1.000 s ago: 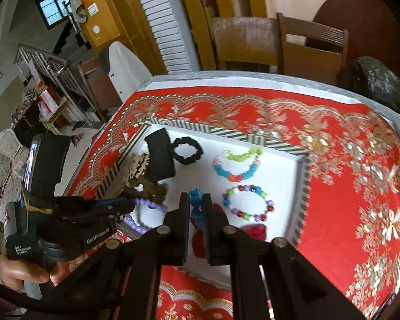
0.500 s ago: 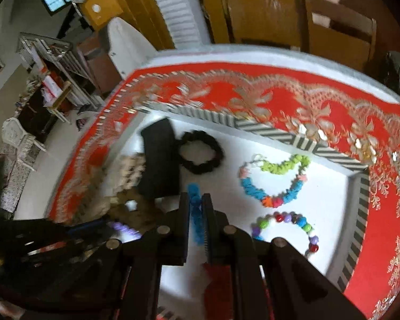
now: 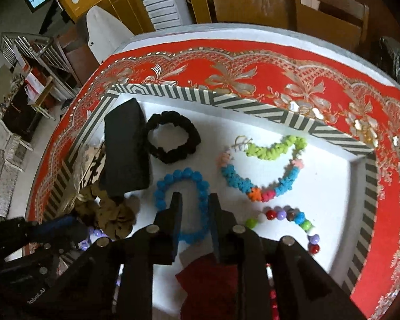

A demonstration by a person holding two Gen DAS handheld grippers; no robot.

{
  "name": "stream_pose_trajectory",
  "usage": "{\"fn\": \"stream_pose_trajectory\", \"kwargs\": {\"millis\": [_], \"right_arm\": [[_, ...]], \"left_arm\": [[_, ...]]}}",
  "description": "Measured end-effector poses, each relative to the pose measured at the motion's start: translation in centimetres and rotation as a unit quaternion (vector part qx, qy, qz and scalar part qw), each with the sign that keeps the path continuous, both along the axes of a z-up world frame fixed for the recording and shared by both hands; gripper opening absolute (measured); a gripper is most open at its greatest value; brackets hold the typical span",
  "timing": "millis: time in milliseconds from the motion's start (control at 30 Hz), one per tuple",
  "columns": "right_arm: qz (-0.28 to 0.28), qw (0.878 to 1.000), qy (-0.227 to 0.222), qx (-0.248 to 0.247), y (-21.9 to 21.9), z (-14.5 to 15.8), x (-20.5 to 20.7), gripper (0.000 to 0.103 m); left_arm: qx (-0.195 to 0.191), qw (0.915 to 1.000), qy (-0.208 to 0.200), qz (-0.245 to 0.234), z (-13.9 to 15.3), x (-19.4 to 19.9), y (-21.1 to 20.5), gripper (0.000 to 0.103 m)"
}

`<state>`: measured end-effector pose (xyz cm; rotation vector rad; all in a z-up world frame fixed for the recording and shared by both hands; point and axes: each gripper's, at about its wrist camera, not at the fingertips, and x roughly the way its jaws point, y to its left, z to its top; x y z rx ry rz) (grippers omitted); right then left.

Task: Organize jewelry
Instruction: 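Lower both bracelets into the tray and open both grippers, then withdraw both open grippers from the tray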

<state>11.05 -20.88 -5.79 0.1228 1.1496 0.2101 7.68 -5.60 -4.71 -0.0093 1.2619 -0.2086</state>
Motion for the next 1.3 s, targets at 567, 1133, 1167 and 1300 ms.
{"fn": "stream_pose_trajectory", "kwargs": {"millis": [567,1133,1167,1300], "right_arm": [[-0.045,0.996,-0.074,0.017,-2.2,8.1,-8.2,0.045],[-0.069,0.993,-0.094,-0.001,-4.8,10.3,-16.6,0.049],[-0.07,0.993,-0.096,-0.002,-5.1,10.5,-17.0,0.049],[-0.075,0.992,-0.098,-0.014,-6.9,11.3,-19.3,0.05]], "left_arm": [[0.014,0.9982,-0.056,0.014,4.6,-3.6,0.2,0.018],[0.024,0.9968,-0.076,-0.008,6.4,-8.9,-2.2,0.018],[0.023,0.9968,-0.076,-0.008,6.4,-9.2,-2.2,0.018],[0.012,0.9975,-0.069,-0.01,6.4,-10.0,-2.3,0.018]]}}
